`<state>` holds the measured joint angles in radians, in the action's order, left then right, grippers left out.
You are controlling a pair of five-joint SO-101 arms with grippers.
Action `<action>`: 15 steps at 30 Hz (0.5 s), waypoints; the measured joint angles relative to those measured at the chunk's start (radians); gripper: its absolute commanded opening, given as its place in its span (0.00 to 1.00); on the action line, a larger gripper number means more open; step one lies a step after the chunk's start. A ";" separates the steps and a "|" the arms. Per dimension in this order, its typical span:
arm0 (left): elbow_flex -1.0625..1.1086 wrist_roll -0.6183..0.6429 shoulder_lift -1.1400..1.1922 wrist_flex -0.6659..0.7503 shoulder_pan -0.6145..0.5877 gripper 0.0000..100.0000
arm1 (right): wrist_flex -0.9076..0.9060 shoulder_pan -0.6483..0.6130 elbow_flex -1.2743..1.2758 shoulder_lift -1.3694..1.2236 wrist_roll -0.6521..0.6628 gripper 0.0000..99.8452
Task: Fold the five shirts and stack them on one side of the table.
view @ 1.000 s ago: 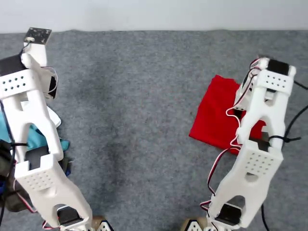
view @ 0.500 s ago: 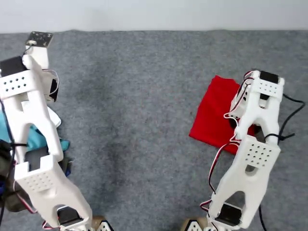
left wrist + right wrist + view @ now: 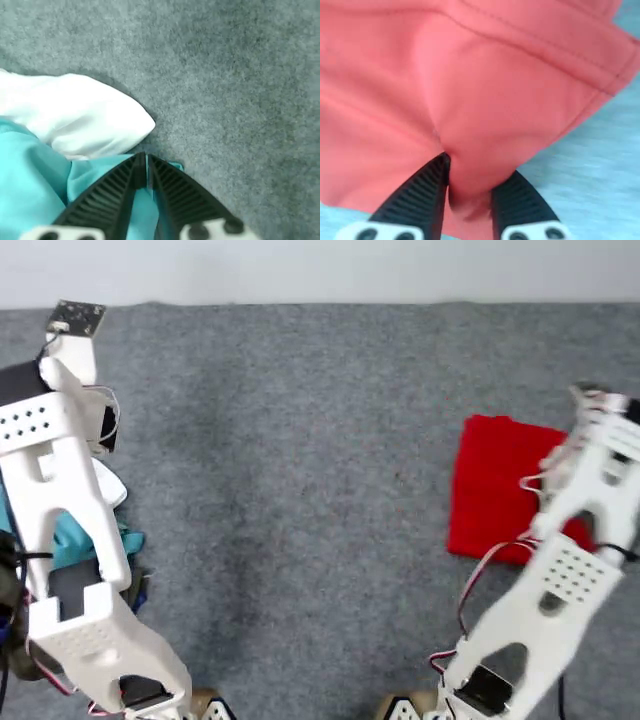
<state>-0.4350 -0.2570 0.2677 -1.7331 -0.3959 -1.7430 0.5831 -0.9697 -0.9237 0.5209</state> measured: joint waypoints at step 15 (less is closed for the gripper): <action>0.046 0.000 -0.060 0.000 0.000 0.01 | 0.068 0.201 -0.055 0.000 0.227 0.23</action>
<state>-0.3890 -0.2570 0.2079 -1.7331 -0.3959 -1.6755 0.7841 -1.0249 -0.9237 0.7480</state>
